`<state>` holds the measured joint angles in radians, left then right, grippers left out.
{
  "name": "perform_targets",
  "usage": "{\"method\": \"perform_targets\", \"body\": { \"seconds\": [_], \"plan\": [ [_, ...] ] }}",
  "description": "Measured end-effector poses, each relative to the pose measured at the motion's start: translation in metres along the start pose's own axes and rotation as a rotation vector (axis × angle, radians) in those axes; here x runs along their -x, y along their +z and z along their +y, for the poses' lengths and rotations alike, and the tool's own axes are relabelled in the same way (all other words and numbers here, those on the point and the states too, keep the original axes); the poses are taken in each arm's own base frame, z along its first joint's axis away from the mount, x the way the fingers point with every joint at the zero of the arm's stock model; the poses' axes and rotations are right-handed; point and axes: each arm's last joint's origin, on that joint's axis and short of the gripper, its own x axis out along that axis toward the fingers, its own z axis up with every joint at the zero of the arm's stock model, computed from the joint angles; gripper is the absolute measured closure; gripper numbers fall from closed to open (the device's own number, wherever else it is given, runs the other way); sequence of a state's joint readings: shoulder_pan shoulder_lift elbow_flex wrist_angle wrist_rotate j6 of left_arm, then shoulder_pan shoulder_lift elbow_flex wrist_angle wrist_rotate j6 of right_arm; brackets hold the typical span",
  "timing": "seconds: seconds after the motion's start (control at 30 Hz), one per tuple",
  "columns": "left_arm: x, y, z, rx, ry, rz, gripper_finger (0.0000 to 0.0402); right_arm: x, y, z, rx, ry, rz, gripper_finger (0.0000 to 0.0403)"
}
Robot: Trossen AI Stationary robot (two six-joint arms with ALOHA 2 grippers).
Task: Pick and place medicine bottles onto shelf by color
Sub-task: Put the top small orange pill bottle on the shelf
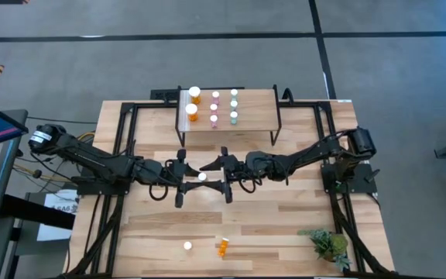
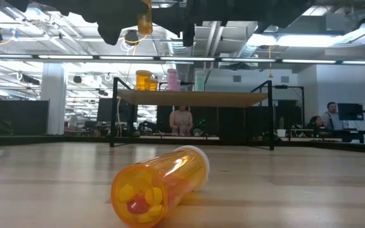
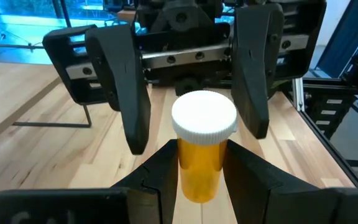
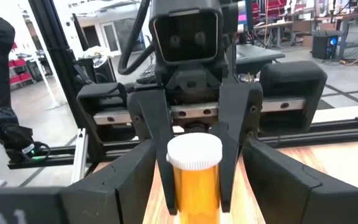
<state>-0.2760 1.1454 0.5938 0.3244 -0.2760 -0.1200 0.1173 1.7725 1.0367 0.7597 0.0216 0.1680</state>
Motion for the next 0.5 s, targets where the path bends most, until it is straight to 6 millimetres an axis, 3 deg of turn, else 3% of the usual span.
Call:
{"method": "perform_targets", "body": {
  "seconds": [0.5],
  "plan": [
    [0.0000, 0.0000, 0.0000, 0.000, 0.000, 0.000, 0.0297, 0.0000, 0.0001, 0.0000, 0.013, 0.000, -0.002, 0.0139]
  ]
}}
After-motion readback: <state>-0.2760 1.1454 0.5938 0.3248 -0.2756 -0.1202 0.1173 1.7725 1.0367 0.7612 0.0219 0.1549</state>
